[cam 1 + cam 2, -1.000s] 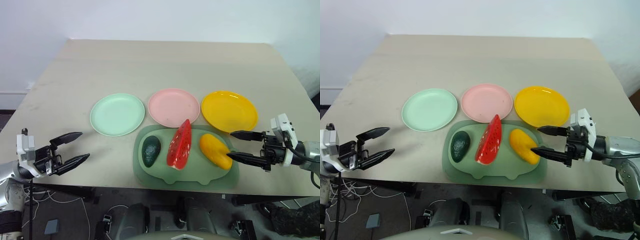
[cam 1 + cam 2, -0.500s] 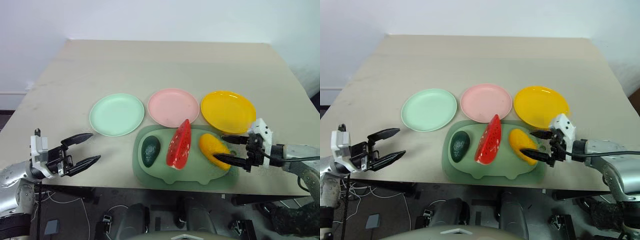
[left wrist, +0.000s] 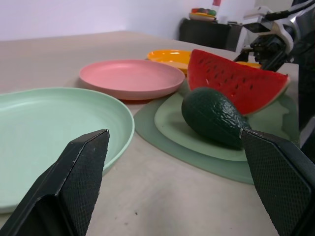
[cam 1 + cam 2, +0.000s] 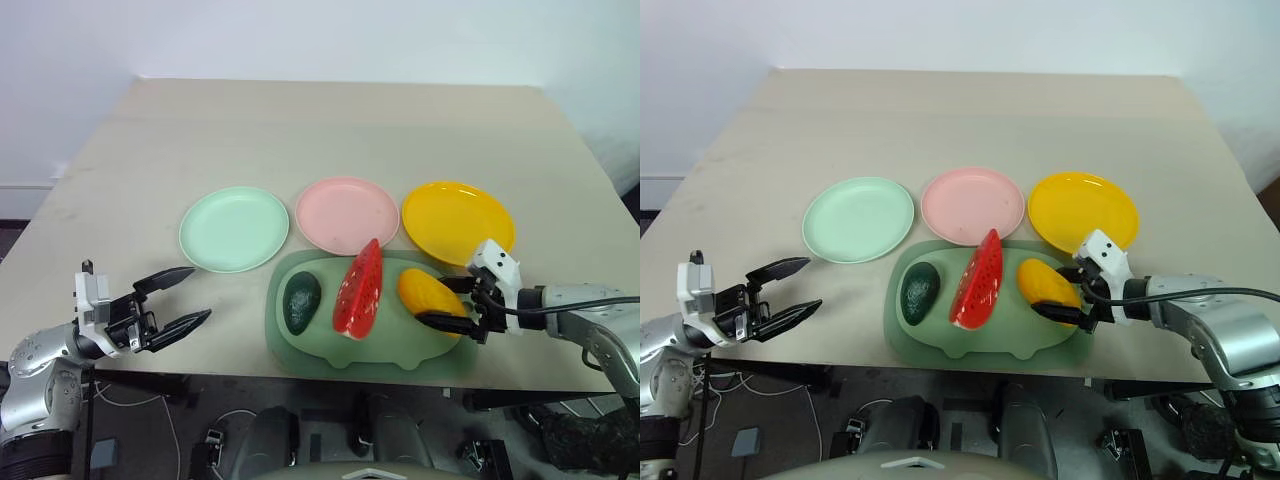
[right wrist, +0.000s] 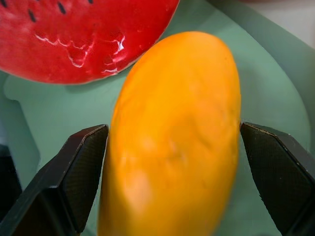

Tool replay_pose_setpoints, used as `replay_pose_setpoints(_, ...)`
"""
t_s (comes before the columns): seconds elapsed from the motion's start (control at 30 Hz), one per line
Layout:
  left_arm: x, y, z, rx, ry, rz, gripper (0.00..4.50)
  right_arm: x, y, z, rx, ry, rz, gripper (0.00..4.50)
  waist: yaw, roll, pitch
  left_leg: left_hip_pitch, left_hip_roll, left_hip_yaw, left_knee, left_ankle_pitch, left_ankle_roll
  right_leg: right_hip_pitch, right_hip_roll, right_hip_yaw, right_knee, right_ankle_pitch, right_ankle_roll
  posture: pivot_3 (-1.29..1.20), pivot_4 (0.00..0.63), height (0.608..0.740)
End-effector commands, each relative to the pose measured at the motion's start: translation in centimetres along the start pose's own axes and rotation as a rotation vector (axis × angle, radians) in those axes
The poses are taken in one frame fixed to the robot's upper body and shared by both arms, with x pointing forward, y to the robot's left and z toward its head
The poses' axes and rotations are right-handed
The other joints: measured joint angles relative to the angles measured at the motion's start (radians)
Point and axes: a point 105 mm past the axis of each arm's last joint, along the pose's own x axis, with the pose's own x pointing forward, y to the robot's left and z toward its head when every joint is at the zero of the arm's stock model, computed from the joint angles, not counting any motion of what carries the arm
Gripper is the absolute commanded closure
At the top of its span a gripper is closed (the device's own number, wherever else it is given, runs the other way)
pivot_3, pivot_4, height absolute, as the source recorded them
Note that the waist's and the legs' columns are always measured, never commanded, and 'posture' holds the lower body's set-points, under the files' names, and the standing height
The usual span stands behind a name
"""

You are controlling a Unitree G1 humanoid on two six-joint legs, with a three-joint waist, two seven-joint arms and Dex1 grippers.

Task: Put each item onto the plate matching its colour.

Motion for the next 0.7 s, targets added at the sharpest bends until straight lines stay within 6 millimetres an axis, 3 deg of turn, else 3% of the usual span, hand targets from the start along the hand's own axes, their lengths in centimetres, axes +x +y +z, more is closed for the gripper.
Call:
replay_pose_setpoints(0.03, 0.2, -0.2, 0.6, 0.037, -0.008, -0.010, 0.04, 0.0, -0.2, 0.3, -0.040, 0.004, -0.010, 0.00, 0.000, 0.000, 0.000, 0.000, 0.000, 0.000, 0.000, 0.000, 0.000, 0.000, 0.000, 0.000, 0.000, 0.000, 0.000, 0.00, 0.150, 0.736)
replay_pose_setpoints(0.07, 0.2, -0.1, 0.6, 0.037, -0.009, -0.008, 0.04, 0.0, -0.2, 0.2, -0.051, 0.010, -0.012, 0.00, -0.001, 0.000, 0.000, 0.000, 0.000, 0.000, 0.000, 0.000, 0.000, 0.000, 0.000, 0.000, 0.000, 0.000, 0.000, 0.00, 0.150, 0.736)
replay_pose_setpoints(0.2, 0.2, 0.2, 0.8, 0.042, -0.022, 0.004, 0.00, -0.2, -0.4, 0.3, -0.077, 0.014, -0.010, 1.23, -0.001, 0.000, 0.000, 0.000, 0.000, 0.000, 0.000, 0.000, 0.000, 0.000, 0.000, 0.000, 0.000, 0.000, 0.000, 0.00, 0.150, 0.736)
replay_pose_setpoints(0.23, 0.3, 0.2, 0.8, 0.042, -0.023, 0.004, 0.00, -0.3, -0.5, 0.4, -0.080, 0.010, -0.009, 1.36, -0.001, 0.000, 0.000, 0.000, 0.000, 0.000, 0.000, 0.000, 0.000, 0.000, 0.000, 0.000, 0.000, 0.000, 0.000, 0.00, 0.150, 0.736)
replay_pose_setpoints(0.3, 0.2, 0.3, 0.9, 0.043, -0.023, 0.003, 0.00, -0.7, -0.6, 1.3, -0.061, -0.019, 0.012, 1.36, -0.001, 0.000, 0.000, 0.000, 0.000, 0.000, 0.000, 0.000, 0.000, 0.000, 0.000, 0.000, 0.000, 0.000, 0.000, 0.00, 0.150, 0.736)
replay_pose_setpoints(0.43, 0.4, 0.8, 1.3, 0.048, -0.055, 0.023, 0.00, -2.6, -1.5, 5.8, 0.009, -0.195, 0.053, 1.36, -0.004, 0.000, 0.000, 0.000, 0.000, 0.000, 0.000, 0.000, 0.000, 0.000, 0.000, 0.000, 0.000, 0.000, 0.000, 0.00, 0.150, 0.736)
replay_pose_setpoints(0.57, 0.6, 0.9, 1.3, 0.046, -0.056, 0.018, 0.00, -3.2, -5.0, 8.3, 0.053, -0.290, -0.079, 1.36, -0.003, 0.000, 0.000, 0.001, 0.000, 0.000, 0.000, 0.000, 0.000, 0.000, 0.001, 0.000, 0.001, 0.000, -0.001, 0.00, 0.150, 0.736)
replay_pose_setpoints(0.7, 0.7, 1.1, 1.4, 0.045, -0.061, 0.016, 0.00, -3.0, -9.4, 9.1, 0.095, -0.298, -0.287, 1.36, -0.004, 0.000, 0.000, 0.000, 0.000, 0.001, 0.000, 0.000, 0.000, -0.001, 0.001, 0.000, 0.001, 0.000, -0.001, 0.00, 0.150, 0.736)
